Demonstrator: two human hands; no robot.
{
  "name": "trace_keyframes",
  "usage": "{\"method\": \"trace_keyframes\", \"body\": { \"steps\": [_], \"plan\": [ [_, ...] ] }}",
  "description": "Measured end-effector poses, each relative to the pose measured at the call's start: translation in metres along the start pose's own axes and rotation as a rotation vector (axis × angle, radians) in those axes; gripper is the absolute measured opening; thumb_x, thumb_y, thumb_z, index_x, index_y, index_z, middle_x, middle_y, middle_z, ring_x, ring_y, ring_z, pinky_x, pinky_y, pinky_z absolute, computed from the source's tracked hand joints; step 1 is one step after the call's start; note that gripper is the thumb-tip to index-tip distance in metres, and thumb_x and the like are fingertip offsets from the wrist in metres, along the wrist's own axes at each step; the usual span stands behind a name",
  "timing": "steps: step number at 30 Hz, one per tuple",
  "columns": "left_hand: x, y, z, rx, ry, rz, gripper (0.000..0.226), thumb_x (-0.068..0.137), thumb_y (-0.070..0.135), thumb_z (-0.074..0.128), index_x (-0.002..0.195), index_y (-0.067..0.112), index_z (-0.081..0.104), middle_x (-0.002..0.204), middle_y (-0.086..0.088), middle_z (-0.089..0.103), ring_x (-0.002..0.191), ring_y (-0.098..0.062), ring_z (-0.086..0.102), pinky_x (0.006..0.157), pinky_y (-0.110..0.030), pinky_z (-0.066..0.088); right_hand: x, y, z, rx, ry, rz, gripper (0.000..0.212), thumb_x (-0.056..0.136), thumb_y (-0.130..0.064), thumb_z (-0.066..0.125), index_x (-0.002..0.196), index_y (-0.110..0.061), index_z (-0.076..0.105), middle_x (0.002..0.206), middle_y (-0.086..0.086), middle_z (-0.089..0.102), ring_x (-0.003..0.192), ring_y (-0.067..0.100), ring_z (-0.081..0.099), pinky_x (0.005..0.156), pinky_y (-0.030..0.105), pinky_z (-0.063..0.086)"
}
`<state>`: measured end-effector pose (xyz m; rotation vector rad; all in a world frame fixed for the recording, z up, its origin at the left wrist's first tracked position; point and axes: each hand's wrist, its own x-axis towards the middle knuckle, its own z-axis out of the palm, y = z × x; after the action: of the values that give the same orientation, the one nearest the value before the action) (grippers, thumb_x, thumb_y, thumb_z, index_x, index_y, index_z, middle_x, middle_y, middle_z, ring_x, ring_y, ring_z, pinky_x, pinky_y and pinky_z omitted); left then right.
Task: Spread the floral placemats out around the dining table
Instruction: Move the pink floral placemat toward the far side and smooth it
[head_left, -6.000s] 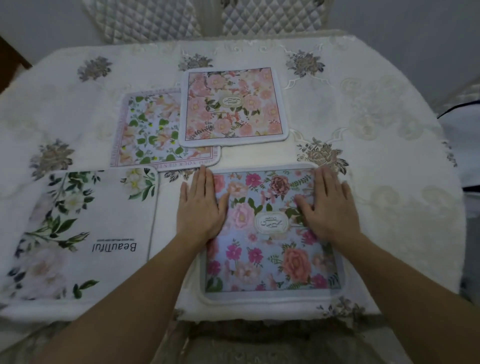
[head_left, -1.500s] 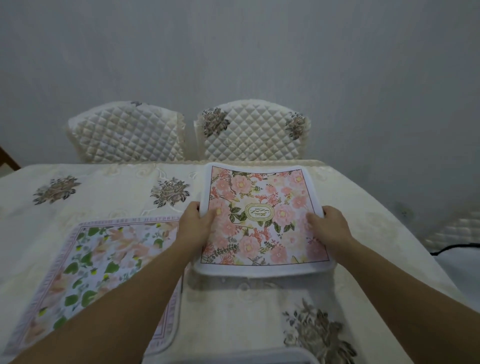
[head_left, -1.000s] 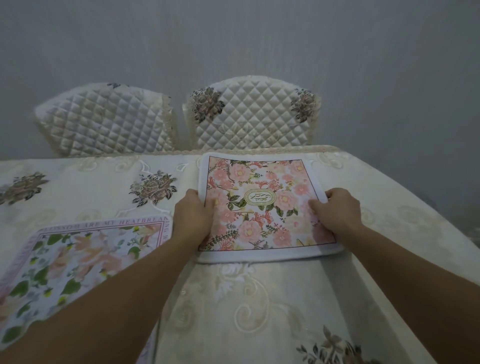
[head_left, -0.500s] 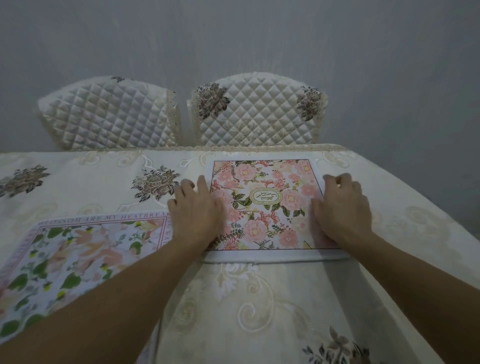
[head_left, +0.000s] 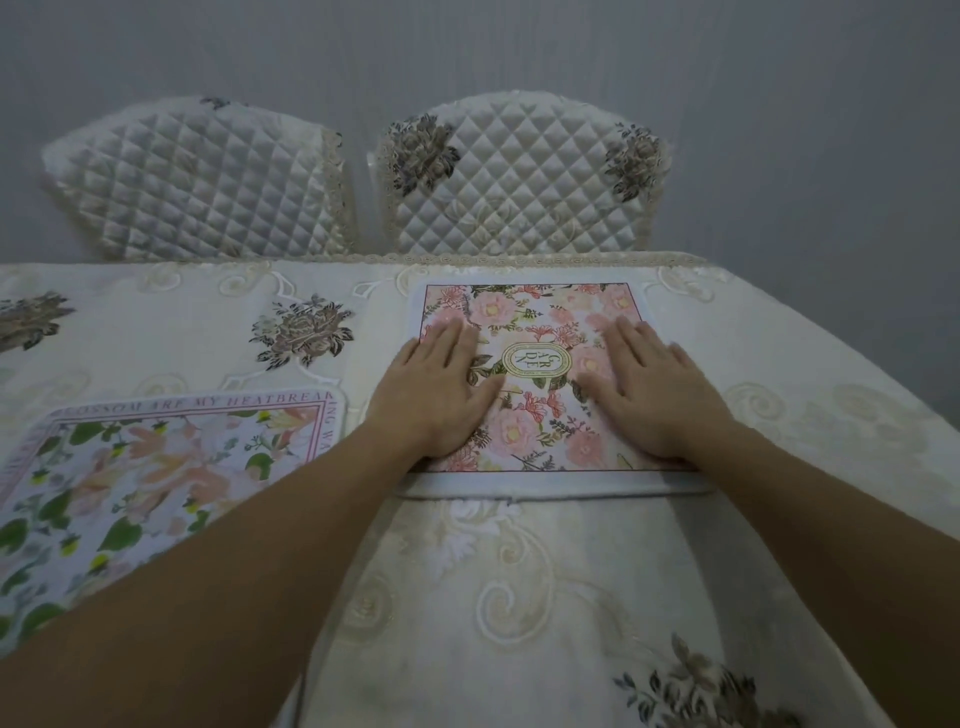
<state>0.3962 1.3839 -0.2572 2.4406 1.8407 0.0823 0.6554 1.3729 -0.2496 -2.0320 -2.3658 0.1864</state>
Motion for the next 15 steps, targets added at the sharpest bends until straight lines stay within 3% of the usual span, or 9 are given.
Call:
{"method": "trace_keyframes", "body": {
  "steps": [7,10,15],
  "plan": [
    [-0.024,-0.02,-0.007,-0.002,0.004,-0.153,0.087,0.09,0.07,0.001,0.156,0.013,-0.004,0.165,-0.008,-0.007,0.152,-0.019,-0.007,0.123,-0.041,0.0,-0.019,0.024,-0.01,0.01,-0.037,0.132,0.095,0.086,-0.076,0.005,0.156,-0.013,-0.002,0.165,0.003,-0.004,0.152,0.018,-0.003,0.123,0.044,0.005],
    [-0.039,-0.018,-0.016,0.056,0.001,-0.17,0.088,0.09,0.069,-0.002,0.156,0.011,0.0,0.165,-0.011,-0.002,0.152,-0.023,-0.004,0.123,-0.044,0.002,-0.038,0.026,-0.018,-0.016,0.019,0.184,0.099,0.085,-0.077,0.007,0.155,-0.007,0.003,0.165,0.01,0.003,0.152,0.023,0.003,0.122,0.045,0.009],
    [-0.087,-0.013,-0.037,-0.087,0.09,-0.219,0.075,0.095,0.064,0.018,0.155,0.019,0.018,0.164,-0.009,0.015,0.151,-0.024,0.011,0.122,-0.046,0.01,-0.084,0.004,-0.037,0.032,0.107,0.145,0.086,0.09,-0.071,0.021,0.152,-0.011,0.021,0.158,0.016,0.028,0.145,0.031,0.027,0.116,0.048,0.028]
  ]
}}
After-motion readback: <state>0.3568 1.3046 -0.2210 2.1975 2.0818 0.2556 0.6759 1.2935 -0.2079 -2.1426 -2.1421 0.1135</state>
